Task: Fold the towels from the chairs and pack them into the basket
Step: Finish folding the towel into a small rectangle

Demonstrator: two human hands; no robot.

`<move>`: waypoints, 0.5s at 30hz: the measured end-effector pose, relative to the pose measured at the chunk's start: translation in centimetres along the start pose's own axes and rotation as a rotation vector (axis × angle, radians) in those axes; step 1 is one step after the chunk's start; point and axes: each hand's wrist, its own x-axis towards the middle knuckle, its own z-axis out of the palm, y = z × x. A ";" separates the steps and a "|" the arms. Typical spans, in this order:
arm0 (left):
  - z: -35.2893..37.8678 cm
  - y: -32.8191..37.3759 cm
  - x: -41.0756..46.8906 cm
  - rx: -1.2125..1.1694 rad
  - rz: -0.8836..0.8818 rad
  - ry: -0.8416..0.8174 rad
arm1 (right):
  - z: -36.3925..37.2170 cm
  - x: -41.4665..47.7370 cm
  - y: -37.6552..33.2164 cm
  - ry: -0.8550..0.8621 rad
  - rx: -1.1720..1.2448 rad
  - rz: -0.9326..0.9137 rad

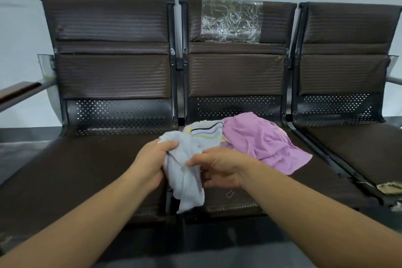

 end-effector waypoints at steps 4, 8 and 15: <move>-1.7 0.2 -1.1 0.138 -0.010 -0.152 | -1.0 1.0 0.1 0.122 0.325 0.002; -3.3 0.1 -2.2 0.276 -0.240 -0.440 | -0.4 1.9 0.5 0.176 0.345 0.073; -4.2 -1.2 -1.7 0.045 -0.436 -0.407 | 2.0 1.9 0.3 0.055 0.283 0.086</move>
